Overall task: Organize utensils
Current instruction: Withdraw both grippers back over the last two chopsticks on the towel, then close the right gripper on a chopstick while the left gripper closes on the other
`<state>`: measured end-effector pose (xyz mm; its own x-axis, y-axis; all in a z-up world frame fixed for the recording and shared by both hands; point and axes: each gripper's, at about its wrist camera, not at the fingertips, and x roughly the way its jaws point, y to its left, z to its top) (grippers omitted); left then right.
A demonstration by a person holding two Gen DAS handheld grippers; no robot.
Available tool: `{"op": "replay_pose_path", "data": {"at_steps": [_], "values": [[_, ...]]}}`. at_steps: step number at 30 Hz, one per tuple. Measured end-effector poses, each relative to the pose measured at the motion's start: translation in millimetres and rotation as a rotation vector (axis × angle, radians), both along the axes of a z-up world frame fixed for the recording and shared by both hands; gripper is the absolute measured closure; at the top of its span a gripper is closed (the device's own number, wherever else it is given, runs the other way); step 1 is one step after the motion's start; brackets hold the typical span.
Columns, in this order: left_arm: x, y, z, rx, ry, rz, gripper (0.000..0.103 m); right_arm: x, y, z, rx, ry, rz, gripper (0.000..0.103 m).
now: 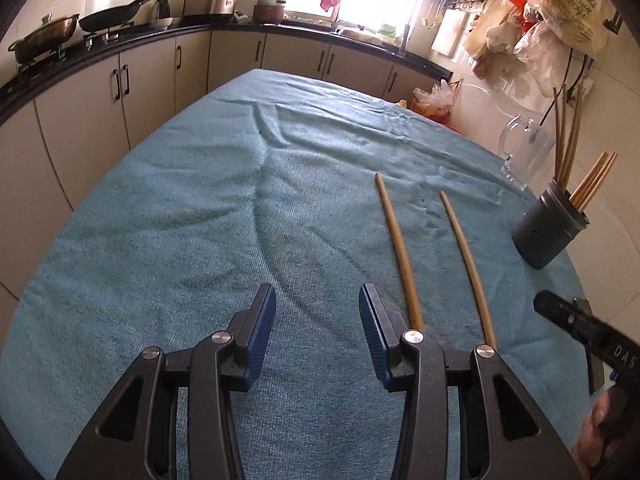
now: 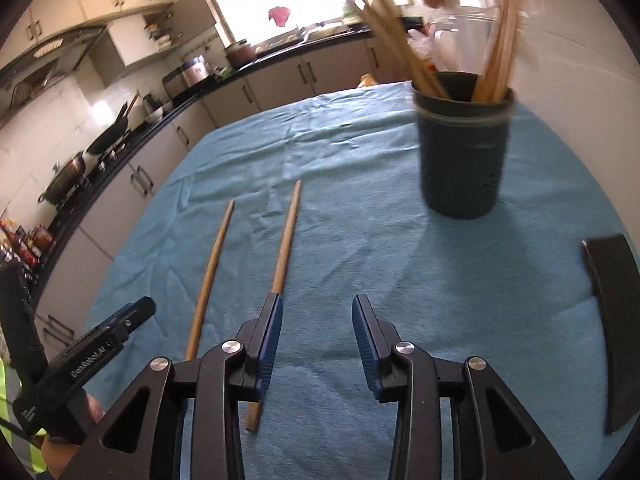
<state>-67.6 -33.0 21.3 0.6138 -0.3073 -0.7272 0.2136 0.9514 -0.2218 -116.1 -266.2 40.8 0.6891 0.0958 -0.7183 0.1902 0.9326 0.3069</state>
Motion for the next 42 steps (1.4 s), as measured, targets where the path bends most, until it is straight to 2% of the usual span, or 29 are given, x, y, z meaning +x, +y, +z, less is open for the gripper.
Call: {"op": "replay_pose_path", "data": {"at_steps": [5, 11, 20, 22, 24, 25, 29, 34, 38, 42], "values": [[3, 4, -3, -0.012, 0.021, 0.021, 0.061, 35, 6, 5, 0.025, 0.052, 0.074, 0.064], [3, 7, -4, -0.027, 0.026, 0.022, 0.061, 85, 12, -4, 0.038, 0.146, 0.101, 0.064], [5, 7, -5, -0.042, 0.03, 0.013, 0.061, 140, 9, -28, 0.018, 0.266, 0.074, 0.084], [4, 7, -5, -0.044, 0.031, 0.011, 0.061, 146, 12, -27, -0.021, 0.273, 0.074, 0.085], [4, 7, -5, -0.042, 0.032, 0.01, 0.061, 150, 15, -27, -0.032, 0.279, 0.083, 0.095], [4, 6, -5, -0.041, 0.032, 0.008, 0.061, 150, 17, -27, -0.06, 0.284, 0.085, 0.095], [4, 2, -3, -0.032, 0.03, -0.009, 0.061, 142, 15, -26, -0.021, 0.257, 0.088, 0.096], [9, -10, 3, -0.011, 0.04, -0.053, 0.061, 112, 12, -2, 0.005, 0.141, 0.088, 0.096], [25, -35, 6, -0.007, 0.1, -0.131, 0.061, 86, 12, 17, -0.011, 0.056, 0.09, 0.096], [43, -62, 5, 0.036, 0.128, -0.168, 0.069, 64, 5, 32, -0.004, -0.006, 0.076, 0.096]]}}
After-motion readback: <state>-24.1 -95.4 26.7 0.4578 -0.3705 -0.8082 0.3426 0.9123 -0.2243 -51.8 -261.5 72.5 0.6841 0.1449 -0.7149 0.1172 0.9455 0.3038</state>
